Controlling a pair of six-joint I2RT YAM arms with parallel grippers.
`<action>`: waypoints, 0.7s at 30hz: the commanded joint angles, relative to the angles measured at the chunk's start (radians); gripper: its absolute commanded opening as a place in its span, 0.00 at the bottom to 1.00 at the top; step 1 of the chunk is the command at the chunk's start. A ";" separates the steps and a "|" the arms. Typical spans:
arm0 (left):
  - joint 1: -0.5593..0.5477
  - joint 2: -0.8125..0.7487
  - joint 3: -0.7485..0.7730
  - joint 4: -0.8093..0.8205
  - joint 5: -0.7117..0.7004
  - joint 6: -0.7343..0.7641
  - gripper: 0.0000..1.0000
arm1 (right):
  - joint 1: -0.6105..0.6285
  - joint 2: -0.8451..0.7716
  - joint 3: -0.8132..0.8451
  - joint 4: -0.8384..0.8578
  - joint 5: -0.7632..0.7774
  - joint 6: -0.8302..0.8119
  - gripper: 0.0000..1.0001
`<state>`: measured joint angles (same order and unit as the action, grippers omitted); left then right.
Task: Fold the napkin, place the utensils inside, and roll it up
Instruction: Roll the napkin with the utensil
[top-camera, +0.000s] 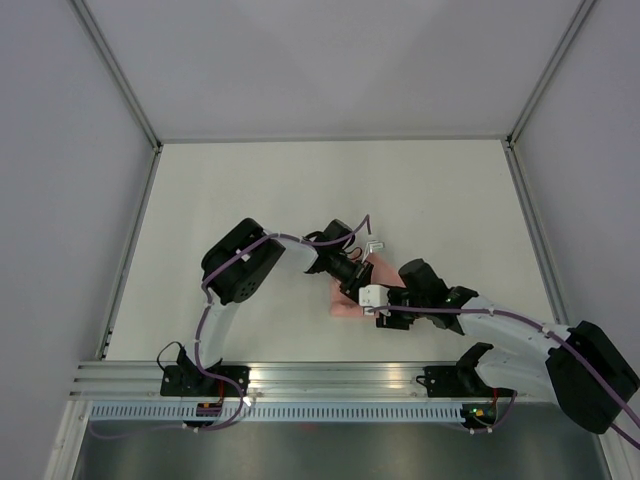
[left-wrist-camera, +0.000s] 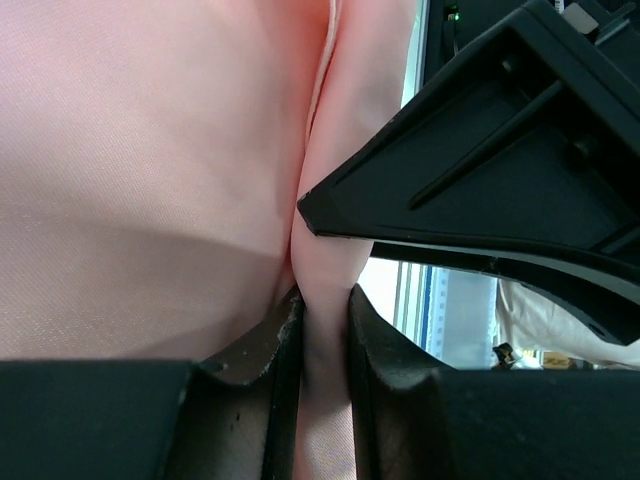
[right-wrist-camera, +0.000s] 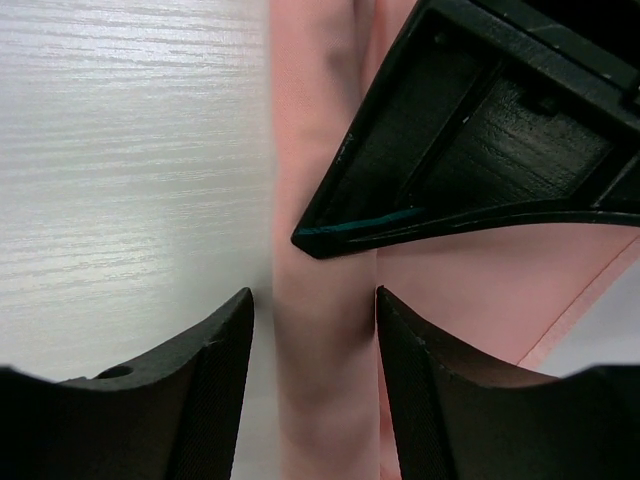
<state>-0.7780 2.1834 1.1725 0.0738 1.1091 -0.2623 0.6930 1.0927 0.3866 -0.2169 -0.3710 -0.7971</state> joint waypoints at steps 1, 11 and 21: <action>0.000 0.072 -0.005 -0.117 -0.186 -0.014 0.02 | 0.010 0.010 -0.009 0.043 0.020 0.015 0.58; 0.002 -0.003 -0.011 -0.155 -0.294 -0.066 0.28 | 0.011 0.045 0.005 0.008 0.027 0.029 0.05; 0.037 -0.220 0.019 -0.158 -0.388 -0.060 0.38 | -0.032 0.148 0.072 -0.114 -0.075 0.006 0.00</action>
<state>-0.7719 2.0701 1.1873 -0.0872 0.8639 -0.3279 0.6773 1.1946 0.4541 -0.2028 -0.3763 -0.7895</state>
